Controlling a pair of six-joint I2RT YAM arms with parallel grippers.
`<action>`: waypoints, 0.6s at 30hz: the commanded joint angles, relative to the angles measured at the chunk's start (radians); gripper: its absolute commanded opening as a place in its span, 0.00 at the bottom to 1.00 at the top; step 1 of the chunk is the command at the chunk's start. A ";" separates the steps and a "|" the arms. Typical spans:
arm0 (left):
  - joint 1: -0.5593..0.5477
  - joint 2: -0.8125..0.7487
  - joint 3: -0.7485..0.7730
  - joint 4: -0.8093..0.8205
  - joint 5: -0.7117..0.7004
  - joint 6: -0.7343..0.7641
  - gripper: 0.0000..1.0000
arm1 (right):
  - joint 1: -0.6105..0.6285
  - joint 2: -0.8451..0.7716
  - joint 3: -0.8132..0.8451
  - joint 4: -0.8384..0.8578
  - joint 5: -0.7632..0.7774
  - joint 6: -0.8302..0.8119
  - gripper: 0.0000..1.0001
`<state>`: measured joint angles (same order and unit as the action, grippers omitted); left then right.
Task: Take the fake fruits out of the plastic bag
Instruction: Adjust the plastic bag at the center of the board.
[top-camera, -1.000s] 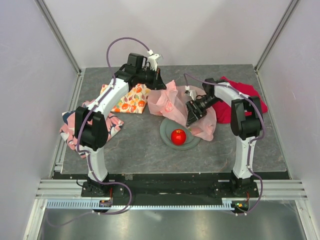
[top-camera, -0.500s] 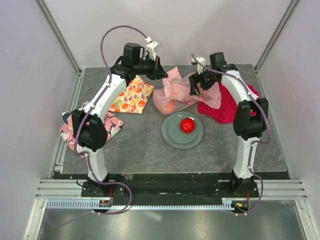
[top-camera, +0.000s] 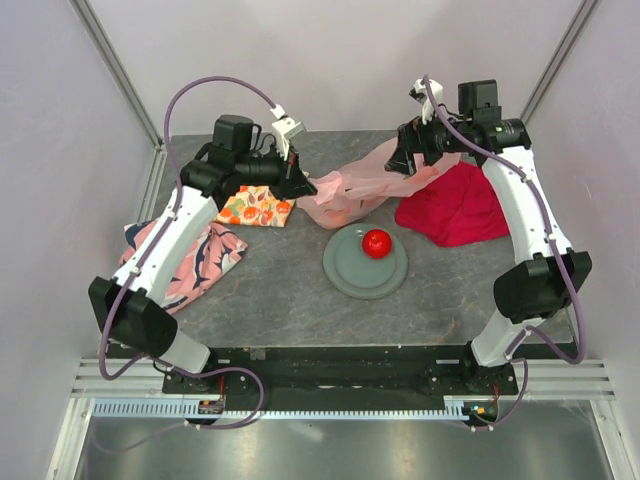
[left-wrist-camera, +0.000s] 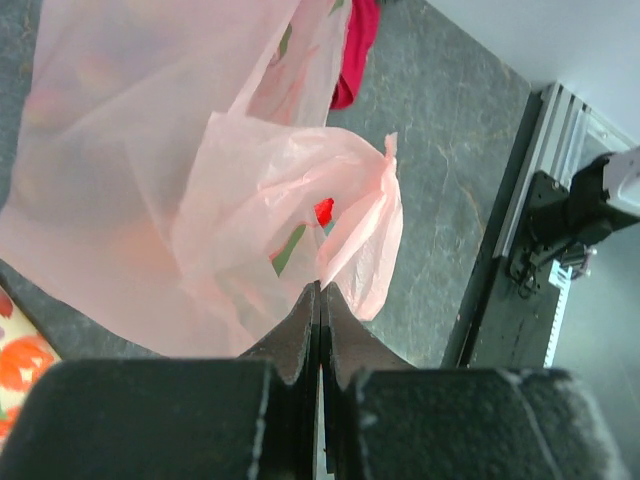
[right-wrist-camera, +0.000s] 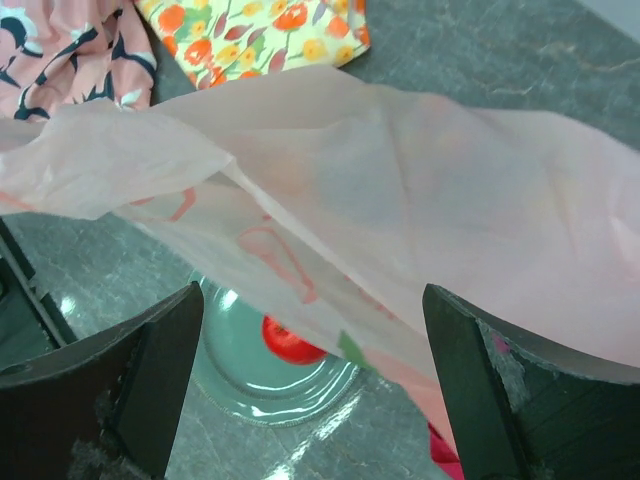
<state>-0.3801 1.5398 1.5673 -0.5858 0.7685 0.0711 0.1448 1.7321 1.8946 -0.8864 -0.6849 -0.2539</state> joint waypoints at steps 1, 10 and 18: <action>0.001 -0.093 -0.056 -0.051 -0.023 0.084 0.02 | -0.005 -0.057 0.024 0.036 0.071 0.015 0.98; 0.003 -0.119 -0.124 -0.032 -0.112 0.026 0.33 | -0.008 -0.186 -0.049 0.198 0.493 -0.053 0.98; -0.008 -0.164 -0.032 -0.026 -0.026 0.041 0.85 | -0.007 -0.180 -0.041 0.040 0.545 -0.166 0.98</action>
<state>-0.3801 1.4319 1.4578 -0.6376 0.6895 0.0948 0.1398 1.5623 1.8572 -0.7929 -0.2081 -0.3702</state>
